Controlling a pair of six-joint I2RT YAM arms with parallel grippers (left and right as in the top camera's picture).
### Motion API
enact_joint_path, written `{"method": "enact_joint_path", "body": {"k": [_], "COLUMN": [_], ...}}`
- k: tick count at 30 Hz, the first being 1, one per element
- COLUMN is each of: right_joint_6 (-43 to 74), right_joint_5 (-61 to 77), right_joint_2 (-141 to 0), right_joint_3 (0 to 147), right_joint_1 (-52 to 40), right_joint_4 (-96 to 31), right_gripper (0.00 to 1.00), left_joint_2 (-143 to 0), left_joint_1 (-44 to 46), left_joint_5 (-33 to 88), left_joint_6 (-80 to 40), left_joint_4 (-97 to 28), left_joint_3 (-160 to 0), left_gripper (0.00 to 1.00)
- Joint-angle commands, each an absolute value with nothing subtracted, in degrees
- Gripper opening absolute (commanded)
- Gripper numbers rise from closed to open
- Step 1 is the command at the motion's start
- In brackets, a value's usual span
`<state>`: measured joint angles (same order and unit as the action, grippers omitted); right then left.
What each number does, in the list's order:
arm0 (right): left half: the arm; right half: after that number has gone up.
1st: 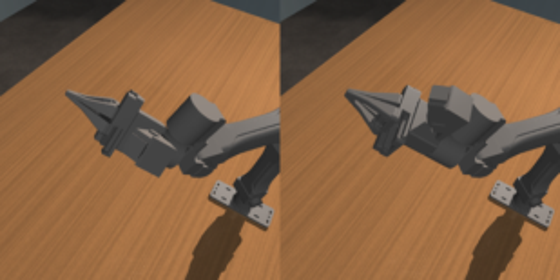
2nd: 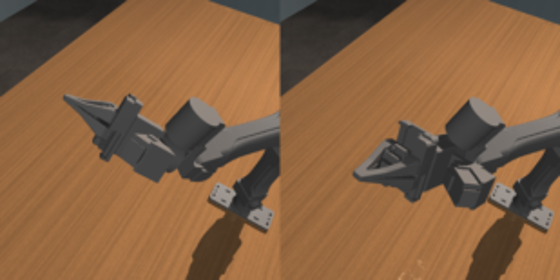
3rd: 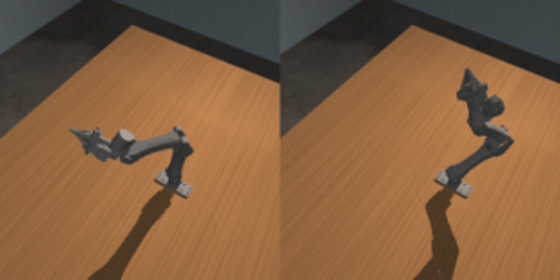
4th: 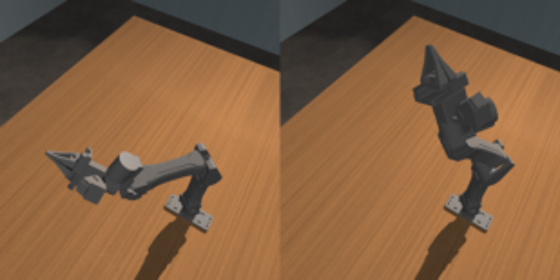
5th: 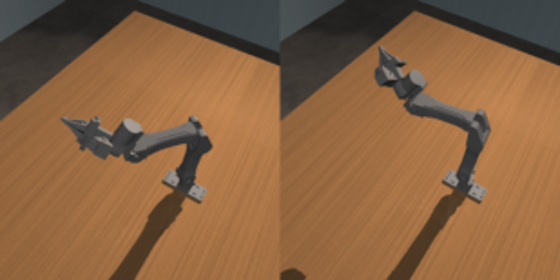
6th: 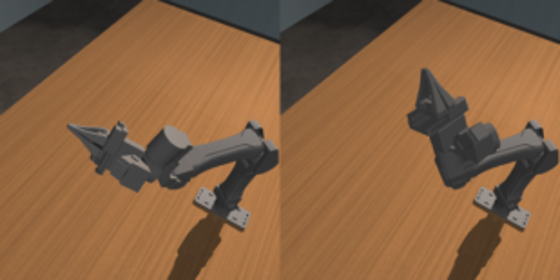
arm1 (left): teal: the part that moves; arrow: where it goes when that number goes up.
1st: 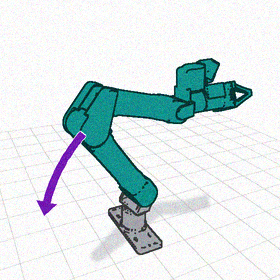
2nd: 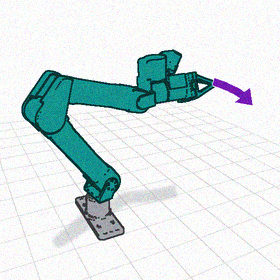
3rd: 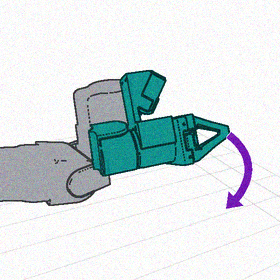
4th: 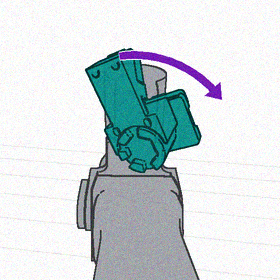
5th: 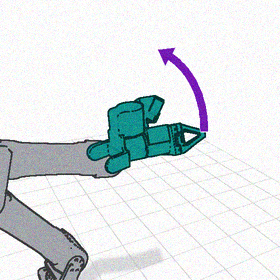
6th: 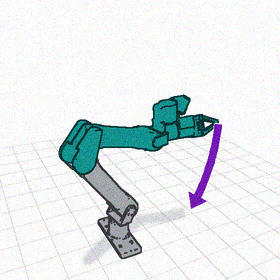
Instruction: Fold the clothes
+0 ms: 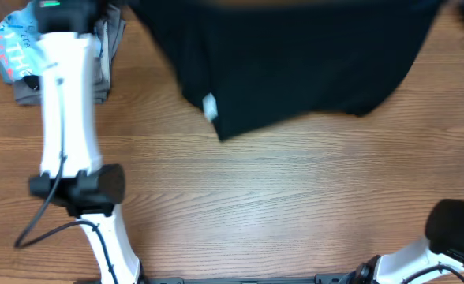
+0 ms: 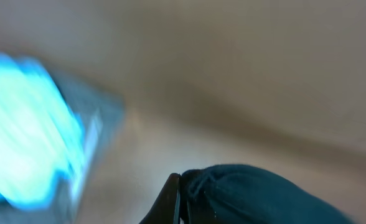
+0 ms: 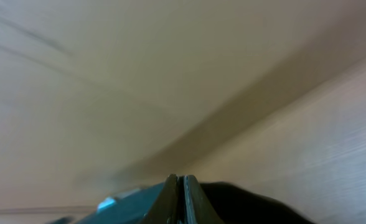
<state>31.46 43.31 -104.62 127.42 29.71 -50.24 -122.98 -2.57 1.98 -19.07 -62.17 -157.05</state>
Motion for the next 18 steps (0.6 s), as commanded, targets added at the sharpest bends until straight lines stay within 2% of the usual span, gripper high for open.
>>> {"method": "enact_joint_path", "body": {"k": [1, 6, 14, 18], "right_joint_6": [32.95, 24.8, 8.75, 4.29], "right_joint_5": [47.72, 50.22, 36.23, 36.05], "right_joint_2": [-100.64, -100.62, -100.97, -100.95], "right_joint_3": [141.99, 148.31, 140.18, 129.64], "right_joint_1": [40.05, 47.57, 44.14, 42.15], "right_joint_4": [-53.28, -67.64, -91.02, -94.52], "right_gripper": [0.04, 0.04, 0.04, 0.04], "left_joint_2": [-113.86, -109.32, -118.85, -125.45], "left_joint_1": [-8.38, -10.48, -10.46, -10.35], "left_joint_5": [5.58, 6.63, 7.14, 14.33], "left_joint_6": [-17.56, -15.44, -15.22, -13.91], "left_joint_4": [-63.68, -73.65, -95.57, -96.79], "left_joint_3": [-172.83, -176.75, -172.35, -163.22], "left_gripper": [0.04, 0.04, 0.04, 0.04]}}
